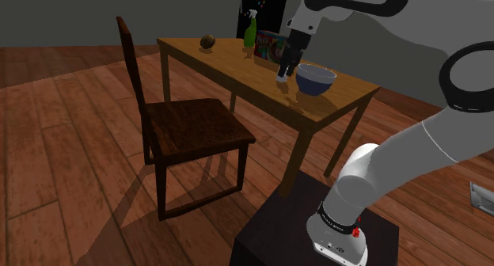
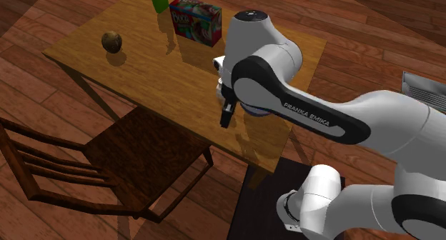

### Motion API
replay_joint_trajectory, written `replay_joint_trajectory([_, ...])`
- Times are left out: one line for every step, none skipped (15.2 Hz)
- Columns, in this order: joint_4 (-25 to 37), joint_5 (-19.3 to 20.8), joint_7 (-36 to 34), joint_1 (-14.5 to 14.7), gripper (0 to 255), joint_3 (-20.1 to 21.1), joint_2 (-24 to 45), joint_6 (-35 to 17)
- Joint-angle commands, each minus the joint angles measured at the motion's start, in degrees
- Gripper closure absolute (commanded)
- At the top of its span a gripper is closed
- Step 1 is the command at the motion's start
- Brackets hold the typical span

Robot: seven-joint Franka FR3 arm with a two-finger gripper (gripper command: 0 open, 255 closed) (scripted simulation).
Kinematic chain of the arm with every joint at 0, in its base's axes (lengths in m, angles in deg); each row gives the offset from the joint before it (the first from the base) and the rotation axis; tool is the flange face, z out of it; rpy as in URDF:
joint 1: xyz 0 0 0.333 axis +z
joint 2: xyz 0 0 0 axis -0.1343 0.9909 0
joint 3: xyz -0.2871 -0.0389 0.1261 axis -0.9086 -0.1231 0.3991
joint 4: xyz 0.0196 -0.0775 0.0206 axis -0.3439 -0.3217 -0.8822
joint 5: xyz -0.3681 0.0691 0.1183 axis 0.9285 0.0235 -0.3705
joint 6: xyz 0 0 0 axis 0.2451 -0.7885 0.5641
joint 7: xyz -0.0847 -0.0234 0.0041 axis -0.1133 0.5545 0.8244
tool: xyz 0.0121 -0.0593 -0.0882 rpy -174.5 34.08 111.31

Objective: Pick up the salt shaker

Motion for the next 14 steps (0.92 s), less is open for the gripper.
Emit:
replay_joint_trajectory([3.54, -0.31, 2.37, -0.46, 0, -2.52, 2.97, 0.71])
replay_joint_trajectory([5.52, -0.67, 3.46, -0.61, 0, -3.72, 4.67, 1.09])
replay_joint_trajectory([7.57, -1.11, 4.57, -0.76, 0, -4.93, 6.43, 1.53])
replay_joint_trajectory([9.69, -1.65, 5.71, -0.91, 0, -6.17, 8.25, 2.02])
replay_joint_trajectory([11.90, -2.28, 6.88, -1.11, 0, -7.41, 10.14, 2.56])
replay_joint_trajectory([14.20, -3.03, 8.09, -1.35, 0, -8.65, 12.11, 3.17])
replay_joint_trajectory([16.60, -3.88, 9.32, -1.62, 0, -9.91, 14.17, 3.86])
replay_joint_trajectory([19.10, -4.86, 10.58, -1.95, 0, -11.19, 16.32, 4.62])
replay_joint_trajectory([21.38, -5.83, 11.71, -2.29, 0, -12.32, 18.28, 5.36])
replay_joint_trajectory([20.27, -5.69, 11.77, -2.35, 0, -12.20, 17.97, 4.54])
replay_joint_trajectory([19.19, -5.55, 11.82, -2.37, 0, -12.12, 17.68, 3.72])
replay_joint_trajectory([18.13, -5.43, 11.88, -2.38, 0, -12.05, 17.40, 2.90])
replay_joint_trajectory([17.09, -5.31, 11.94, -2.39, 0, -11.99, 17.14, 2.09])
replay_joint_trajectory([16.07, -5.20, 12.01, -2.40, 0, -11.93, 16.89, 1.29])
